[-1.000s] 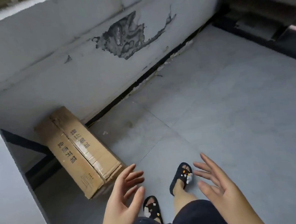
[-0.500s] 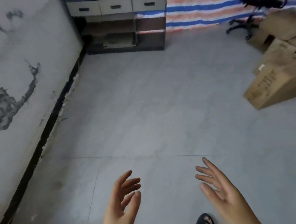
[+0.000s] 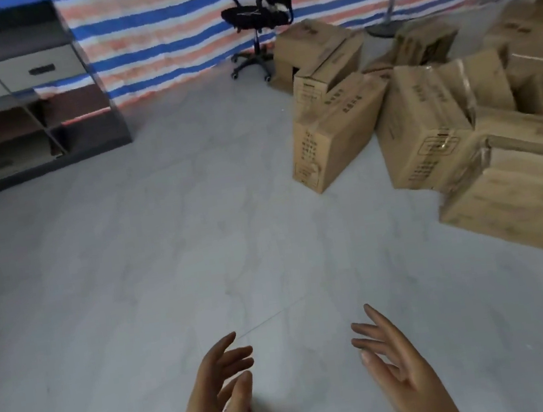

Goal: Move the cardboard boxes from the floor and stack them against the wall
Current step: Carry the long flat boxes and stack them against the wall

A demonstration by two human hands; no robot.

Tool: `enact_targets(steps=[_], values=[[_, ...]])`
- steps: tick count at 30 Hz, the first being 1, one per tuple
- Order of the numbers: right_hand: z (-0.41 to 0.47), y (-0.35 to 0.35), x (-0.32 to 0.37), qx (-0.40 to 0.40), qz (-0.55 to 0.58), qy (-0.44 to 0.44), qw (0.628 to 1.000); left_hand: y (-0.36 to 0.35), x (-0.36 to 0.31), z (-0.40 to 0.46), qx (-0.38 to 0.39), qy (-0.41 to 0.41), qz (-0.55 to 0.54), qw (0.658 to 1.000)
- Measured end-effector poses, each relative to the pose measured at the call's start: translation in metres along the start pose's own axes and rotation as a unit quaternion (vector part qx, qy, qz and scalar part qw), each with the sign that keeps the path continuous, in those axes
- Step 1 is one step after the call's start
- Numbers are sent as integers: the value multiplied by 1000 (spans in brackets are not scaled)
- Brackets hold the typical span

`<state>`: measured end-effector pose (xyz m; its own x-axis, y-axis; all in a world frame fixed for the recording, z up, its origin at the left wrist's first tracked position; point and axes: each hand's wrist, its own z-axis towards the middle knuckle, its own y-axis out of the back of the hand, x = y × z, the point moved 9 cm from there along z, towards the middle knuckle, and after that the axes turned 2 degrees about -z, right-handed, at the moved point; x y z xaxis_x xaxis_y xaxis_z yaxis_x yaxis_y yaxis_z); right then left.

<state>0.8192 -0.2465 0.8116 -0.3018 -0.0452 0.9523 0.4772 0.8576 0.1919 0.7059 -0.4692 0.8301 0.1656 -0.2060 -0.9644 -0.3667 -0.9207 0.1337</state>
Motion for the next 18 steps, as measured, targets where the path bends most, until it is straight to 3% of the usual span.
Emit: enact_targets(steps=[7, 18], values=[[113, 21, -2, -21, -21, -22, 999, -48, -14, 129, 33, 9, 41, 999], [341, 76, 52, -130, 13, -46, 990, -126, -106, 392, 102, -8, 47, 994]])
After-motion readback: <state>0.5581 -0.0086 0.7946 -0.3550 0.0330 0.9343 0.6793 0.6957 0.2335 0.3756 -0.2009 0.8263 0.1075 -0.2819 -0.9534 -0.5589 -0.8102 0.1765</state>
